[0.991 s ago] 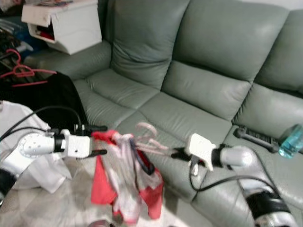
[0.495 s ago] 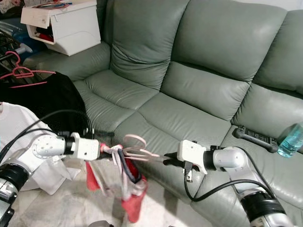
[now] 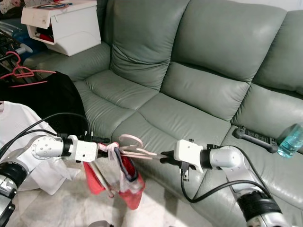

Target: Hang hanger

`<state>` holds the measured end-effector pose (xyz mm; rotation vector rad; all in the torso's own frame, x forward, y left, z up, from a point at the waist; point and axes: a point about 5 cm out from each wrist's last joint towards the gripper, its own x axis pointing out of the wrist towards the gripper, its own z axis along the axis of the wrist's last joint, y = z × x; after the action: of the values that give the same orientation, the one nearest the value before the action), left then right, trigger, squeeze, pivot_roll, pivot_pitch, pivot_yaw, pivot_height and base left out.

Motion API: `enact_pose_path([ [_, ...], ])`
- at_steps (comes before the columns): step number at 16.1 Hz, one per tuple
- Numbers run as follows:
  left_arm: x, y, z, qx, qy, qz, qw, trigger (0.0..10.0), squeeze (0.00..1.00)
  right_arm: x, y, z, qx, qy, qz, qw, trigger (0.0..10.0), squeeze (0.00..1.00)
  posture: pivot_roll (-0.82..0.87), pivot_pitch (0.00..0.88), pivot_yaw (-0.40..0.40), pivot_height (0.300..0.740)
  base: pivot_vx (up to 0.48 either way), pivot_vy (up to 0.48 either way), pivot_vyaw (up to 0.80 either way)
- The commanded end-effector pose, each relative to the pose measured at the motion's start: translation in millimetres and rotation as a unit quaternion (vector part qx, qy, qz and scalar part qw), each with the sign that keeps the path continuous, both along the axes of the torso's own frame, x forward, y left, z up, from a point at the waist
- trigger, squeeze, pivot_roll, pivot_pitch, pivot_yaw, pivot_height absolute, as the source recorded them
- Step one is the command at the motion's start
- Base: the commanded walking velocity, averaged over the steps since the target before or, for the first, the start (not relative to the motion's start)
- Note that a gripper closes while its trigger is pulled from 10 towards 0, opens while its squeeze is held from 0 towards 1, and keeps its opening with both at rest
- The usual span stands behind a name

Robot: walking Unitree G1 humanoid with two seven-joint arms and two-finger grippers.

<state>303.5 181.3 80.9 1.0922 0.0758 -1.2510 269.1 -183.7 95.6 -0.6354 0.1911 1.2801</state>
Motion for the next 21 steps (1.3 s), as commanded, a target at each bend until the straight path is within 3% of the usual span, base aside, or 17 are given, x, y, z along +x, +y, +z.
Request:
enact_pose_path([
  [1,1.3,1.3,-2,0.012,0.001,0.004,1.000,0.0,0.00,5.2,6.0,10,0.010,-0.029,0.012,0.999,10.0,0.00,-0.07,0.000,0.056,0.740,0.000,0.000,0.00],
  [9,0.3,-0.9,-8,0.011,0.008,0.010,1.000,0.0,0.00,6.9,9.3,9,0.009,-0.036,0.015,0.999,10.0,0.00,-0.07,0.000,0.052,0.740,0.000,0.000,0.00],
  [12,-3.8,-1.7,-15,0.020,0.038,0.005,0.999,0.0,0.00,10.9,11.0,11,0.008,-0.054,0.009,0.998,10.0,0.00,-0.07,0.000,0.054,0.740,0.000,0.000,0.00],
  [13,-3.9,-1.9,-15,0.020,0.037,0.006,0.999,0.0,0.00,12.1,10.8,11,0.010,-0.049,0.005,0.999,10.0,0.24,-0.07,0.000,0.054,0.740,0.000,0.000,0.00],
  [14,-3.4,-1.8,-15,0.017,0.035,0.010,0.999,0.0,0.00,11.8,10.4,10,0.009,-0.039,0.007,0.999,10.0,1.00,-0.07,0.000,0.054,0.740,0.000,0.000,0.00],
  [18,0.9,5.7,-15,0.001,0.027,0.059,0.998,0.0,0.00,15.5,0.8,13,-0.026,-0.042,0.013,0.999,10.0,1.00,-0.08,0.000,0.053,0.740,0.000,0.000,0.00],
  [21,-5.2,26.3,-23,-0.022,0.056,0.130,0.990,0.0,0.00,30.7,-21.0,43,-0.019,-0.023,-0.011,0.999,10.0,1.00,-0.08,0.000,0.053,0.740,0.000,0.000,0.00],
])
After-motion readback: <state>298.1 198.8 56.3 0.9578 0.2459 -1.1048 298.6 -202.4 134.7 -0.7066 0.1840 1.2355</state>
